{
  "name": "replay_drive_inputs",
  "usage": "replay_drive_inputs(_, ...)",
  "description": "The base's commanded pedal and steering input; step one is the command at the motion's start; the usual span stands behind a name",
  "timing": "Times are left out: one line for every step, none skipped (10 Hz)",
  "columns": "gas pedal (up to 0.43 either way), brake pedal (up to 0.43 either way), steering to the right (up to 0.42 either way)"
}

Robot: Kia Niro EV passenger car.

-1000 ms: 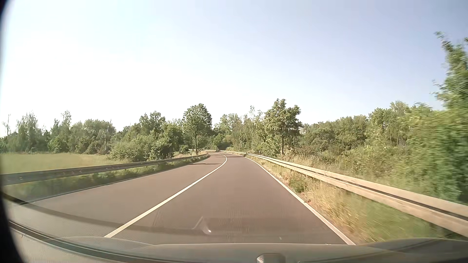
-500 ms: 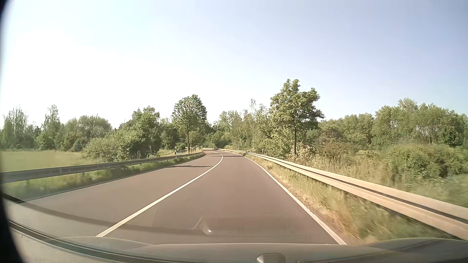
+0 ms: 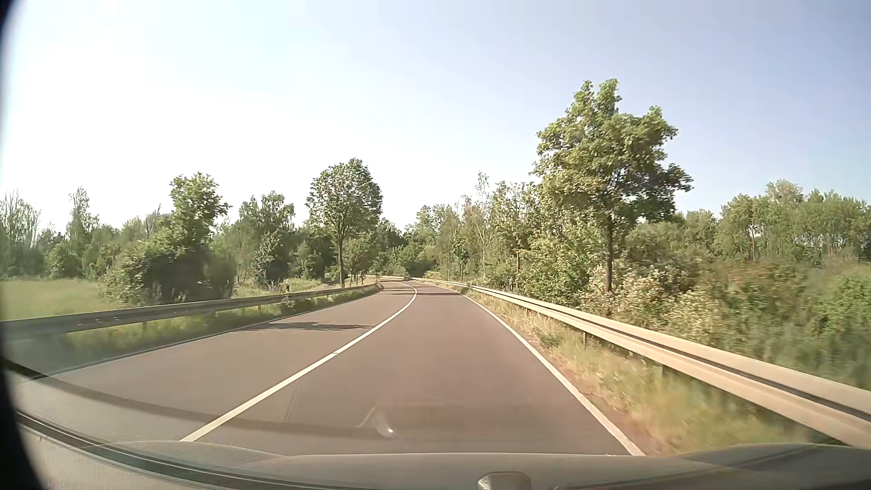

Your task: Follow the waypoints while adhering to traffic rules and regulations

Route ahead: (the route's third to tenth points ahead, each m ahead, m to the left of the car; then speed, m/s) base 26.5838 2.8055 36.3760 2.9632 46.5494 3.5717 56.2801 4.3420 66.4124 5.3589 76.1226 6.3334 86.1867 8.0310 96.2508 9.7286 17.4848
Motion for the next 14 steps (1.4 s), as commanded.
replay_drive_inputs(0.0, 0.018, -0.011)
replay_drive_inputs(0.0, 0.018, -0.011)
replay_drive_inputs(0.0, 0.018, -0.011)
replay_drive_inputs(0.0, 0.018, -0.011)
replay_drive_inputs(0.0, 0.018, -0.01)
replay_drive_inputs(0.0, 0.018, -0.009)
replay_drive_inputs(0.0, 0.018, -0.007)
replay_drive_inputs(0.0, 0.018, -0.007)
replay_drive_inputs(0.0, 0.018, -0.006)
replay_drive_inputs(0.0, 0.018, -0.005)
replay_drive_inputs(0.0, 0.012, -0.004)
replay_drive_inputs(0.0, 0.018, -0.003)
replay_drive_inputs(0.0, 0.018, -0.004)
replay_drive_inputs(0.0, 0.012, -0.005)
